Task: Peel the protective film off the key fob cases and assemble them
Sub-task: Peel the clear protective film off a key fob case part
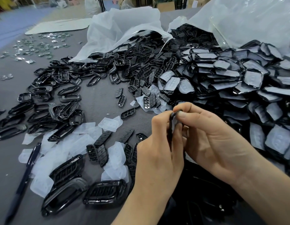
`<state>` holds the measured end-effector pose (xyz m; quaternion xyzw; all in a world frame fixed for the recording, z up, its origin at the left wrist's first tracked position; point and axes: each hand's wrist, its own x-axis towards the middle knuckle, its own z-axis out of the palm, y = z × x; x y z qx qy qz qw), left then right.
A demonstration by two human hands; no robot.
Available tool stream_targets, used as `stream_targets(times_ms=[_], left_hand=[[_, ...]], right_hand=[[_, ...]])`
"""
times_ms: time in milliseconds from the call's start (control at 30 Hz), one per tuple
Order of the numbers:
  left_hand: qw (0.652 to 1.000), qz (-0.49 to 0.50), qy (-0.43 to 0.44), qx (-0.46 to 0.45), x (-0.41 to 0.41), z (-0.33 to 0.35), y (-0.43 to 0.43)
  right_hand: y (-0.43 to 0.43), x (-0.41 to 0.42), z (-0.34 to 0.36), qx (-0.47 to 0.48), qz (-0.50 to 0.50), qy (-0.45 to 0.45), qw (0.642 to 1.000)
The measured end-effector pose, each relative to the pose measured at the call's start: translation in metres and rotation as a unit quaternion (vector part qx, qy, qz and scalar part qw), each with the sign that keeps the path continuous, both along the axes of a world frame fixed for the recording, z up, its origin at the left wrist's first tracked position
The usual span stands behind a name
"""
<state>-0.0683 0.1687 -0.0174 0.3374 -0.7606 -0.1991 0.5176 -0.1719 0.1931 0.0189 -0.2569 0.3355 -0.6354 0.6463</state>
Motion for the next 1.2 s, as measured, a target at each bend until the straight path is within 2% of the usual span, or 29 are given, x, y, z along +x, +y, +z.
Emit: stream_targets(times_ms=[133, 267, 367, 567, 1067, 1200], left_hand=[[0.999, -0.03, 0.006, 0.026, 0.001, -0.001, 0.001], [0.987, -0.067, 0.071, 0.125, 0.001, 0.0, 0.003], [0.957, -0.095, 0.145, 0.233, 0.001, 0.003, 0.003], [0.903, -0.157, 0.208, 0.341, 0.003, 0.01, 0.003], [0.866, -0.238, 0.234, 0.372, 0.006, 0.014, 0.0], [0.868, -0.243, 0.228, 0.367, 0.007, 0.012, 0.0]], right_hand=[[-0.003, -0.002, -0.001, -0.012, -0.002, 0.044, 0.999], [-0.004, -0.006, -0.003, -0.005, -0.004, 0.101, 0.995], [-0.003, -0.016, -0.002, -0.006, -0.004, 0.149, 0.989], [-0.004, -0.02, 0.0, 0.004, -0.041, 0.189, 0.981], [-0.003, -0.021, 0.001, 0.014, -0.031, 0.179, 0.983], [-0.004, -0.022, -0.002, 0.009, -0.026, 0.189, 0.982]])
